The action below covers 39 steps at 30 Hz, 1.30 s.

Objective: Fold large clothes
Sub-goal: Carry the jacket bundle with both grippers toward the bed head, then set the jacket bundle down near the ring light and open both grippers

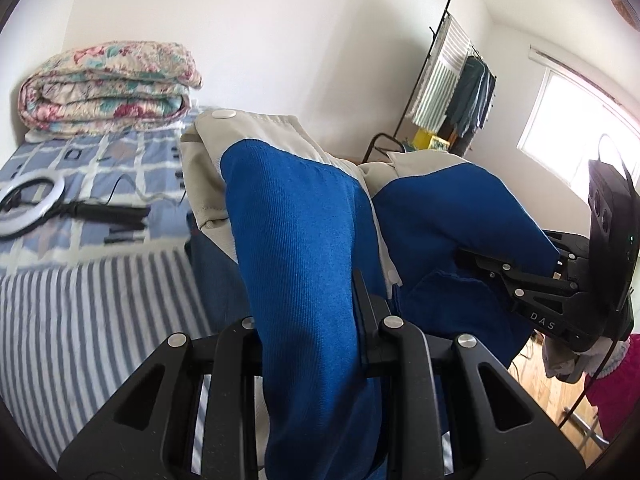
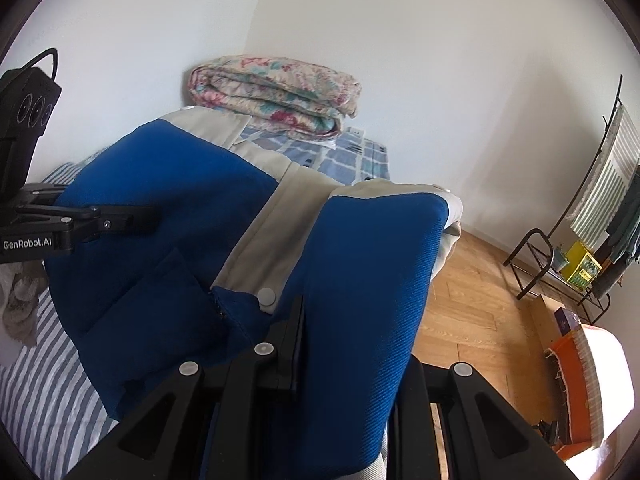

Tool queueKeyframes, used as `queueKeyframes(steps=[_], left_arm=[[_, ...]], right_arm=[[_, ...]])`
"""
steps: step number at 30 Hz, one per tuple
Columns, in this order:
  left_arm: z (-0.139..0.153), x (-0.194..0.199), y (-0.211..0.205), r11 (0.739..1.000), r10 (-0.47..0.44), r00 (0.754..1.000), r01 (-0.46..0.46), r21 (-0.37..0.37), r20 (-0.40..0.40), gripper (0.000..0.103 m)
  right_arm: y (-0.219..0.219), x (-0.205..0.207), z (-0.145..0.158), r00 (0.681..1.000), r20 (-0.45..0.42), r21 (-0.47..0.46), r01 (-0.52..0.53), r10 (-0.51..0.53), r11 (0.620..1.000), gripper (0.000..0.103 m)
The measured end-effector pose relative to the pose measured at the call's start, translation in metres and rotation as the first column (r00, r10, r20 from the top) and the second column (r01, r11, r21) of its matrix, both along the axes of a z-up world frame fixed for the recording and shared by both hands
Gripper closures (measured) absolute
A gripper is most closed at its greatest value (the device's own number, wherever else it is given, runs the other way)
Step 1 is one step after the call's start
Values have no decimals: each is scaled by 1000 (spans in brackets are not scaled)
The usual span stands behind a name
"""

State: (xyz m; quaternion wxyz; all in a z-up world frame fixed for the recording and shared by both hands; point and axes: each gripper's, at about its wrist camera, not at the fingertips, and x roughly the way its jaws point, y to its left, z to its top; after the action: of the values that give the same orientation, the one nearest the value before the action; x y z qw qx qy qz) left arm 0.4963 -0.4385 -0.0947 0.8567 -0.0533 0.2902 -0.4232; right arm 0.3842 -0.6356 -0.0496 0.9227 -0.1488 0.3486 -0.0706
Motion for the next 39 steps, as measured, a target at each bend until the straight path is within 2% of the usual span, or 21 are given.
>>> queueKeyframes(steps=[9,15,19,21,24,25,26,27,28,29,30,31,32,34,39], left_arm=[[-1,61,-40,999,40,999,-40,-32,9,80],[-11,93,-55,997,76,997,-75,-30,29,80],[-27,114,-63,996,90,996,-90,-17,13,80],[-40,121,-67,995,101,995,-101,24,0,80],[-68,136,-79,983,112,993,-105,150,-33,79],[-76,141,-79,977,128,991,-117,176,-48,75],[-84,146,-74,974,147,988,-135,180,-55,73],[-89,148,-70,975,153,986,-140,172,-66,67],[-95,154,-64,977,161,982,-144,156,-102,58],[-99,157,-59,974,183,975,-161,159,-129,51],[-101,155,-55,970,200,971,-178,166,-130,39],[-101,154,-53,966,207,973,-186,179,-106,34],[-99,150,-50,964,208,975,-191,187,-78,33],[-96,144,-45,959,213,976,-199,201,-52,33],[-80,122,-29,957,210,978,-205,206,-5,33]], right_arm=[[-33,76,6,1000,20,-30,23,-23,999,86],[-36,118,-4,999,31,-33,28,-27,999,86],[-44,142,-18,999,26,-17,41,-41,999,86],[-51,150,-29,999,13,-10,47,-47,999,86],[-63,167,-54,996,-56,-24,75,-76,997,85],[-68,172,-62,992,-81,-32,95,-97,995,80],[-76,176,-71,985,-97,-54,135,-140,989,71],[-85,179,-77,977,-110,-57,177,-182,983,65],[-96,182,-81,967,-130,-32,215,-217,976,53],[-107,182,-85,956,-147,1,256,-253,967,47],[-118,180,-89,942,-153,26,305,-298,952,47],[-126,178,-93,930,-159,26,341,-333,940,46],[-130,177,-96,919,-156,11,367,-361,930,37],[-133,169,-95,903,-122,-10,413,-411,910,31],[-130,151,-83,889,-72,32,454,-451,890,31]])
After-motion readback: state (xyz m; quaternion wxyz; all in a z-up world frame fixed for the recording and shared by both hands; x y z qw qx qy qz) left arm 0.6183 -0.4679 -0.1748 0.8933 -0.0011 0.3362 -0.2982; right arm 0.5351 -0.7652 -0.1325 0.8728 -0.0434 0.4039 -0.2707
